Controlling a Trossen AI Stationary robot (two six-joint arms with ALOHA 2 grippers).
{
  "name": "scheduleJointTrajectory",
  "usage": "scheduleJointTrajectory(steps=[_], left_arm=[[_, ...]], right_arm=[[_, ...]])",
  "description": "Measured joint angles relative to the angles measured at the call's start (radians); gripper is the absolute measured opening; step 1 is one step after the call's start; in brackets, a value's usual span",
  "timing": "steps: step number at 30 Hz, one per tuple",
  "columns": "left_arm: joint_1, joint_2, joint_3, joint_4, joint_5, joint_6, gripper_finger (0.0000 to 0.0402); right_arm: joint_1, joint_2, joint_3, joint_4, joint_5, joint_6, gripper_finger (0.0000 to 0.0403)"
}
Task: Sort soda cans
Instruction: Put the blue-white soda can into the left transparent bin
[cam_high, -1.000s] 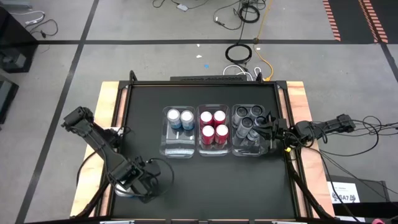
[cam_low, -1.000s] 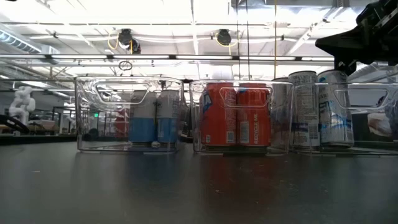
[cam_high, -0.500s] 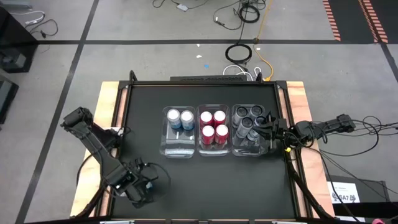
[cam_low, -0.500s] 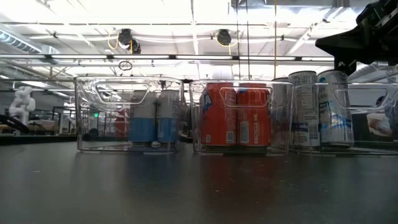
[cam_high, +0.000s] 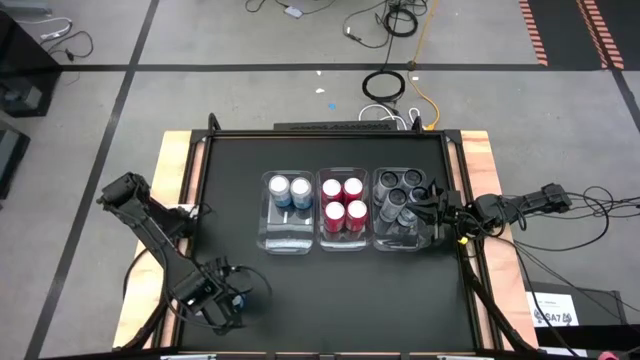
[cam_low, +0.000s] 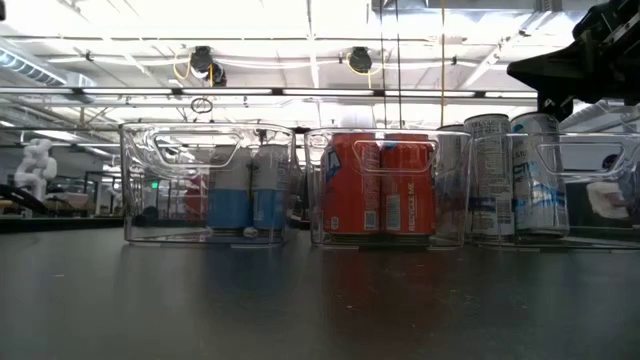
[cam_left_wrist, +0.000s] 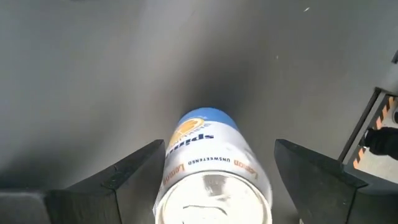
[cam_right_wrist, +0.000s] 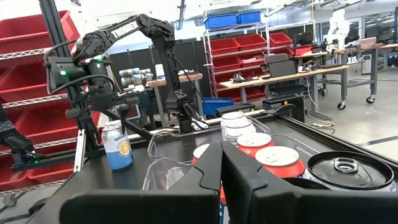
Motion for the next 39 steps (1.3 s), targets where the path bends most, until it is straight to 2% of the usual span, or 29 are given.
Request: scheduleJointTrajectory(steps=[11, 17, 33, 39], left_arm=[[-0.015, 0.000, -0.014, 0.003, 0.059, -0.011, 0.0310], [-0.016, 0.000, -0.014, 0.003, 0.129, -0.009, 0.0310], [-0.007, 0.000, -0.014, 0.040, 0.080, -0.010, 0.0312], [0.001, 0.000, -0.014, 0.037, 0.077, -0.035, 0.0356]], right_arm=[[0.000, 0.000, 0.000, 0.000, 0.000, 0.000, 0.0000], [0.000, 0.000, 0.000, 0.000, 0.000, 0.000, 0.0000], [0.000, 0.000, 0.000, 0.000, 0.000, 0.000, 0.0000], [0.000, 0.000, 0.000, 0.000, 0.000, 0.000, 0.0000]])
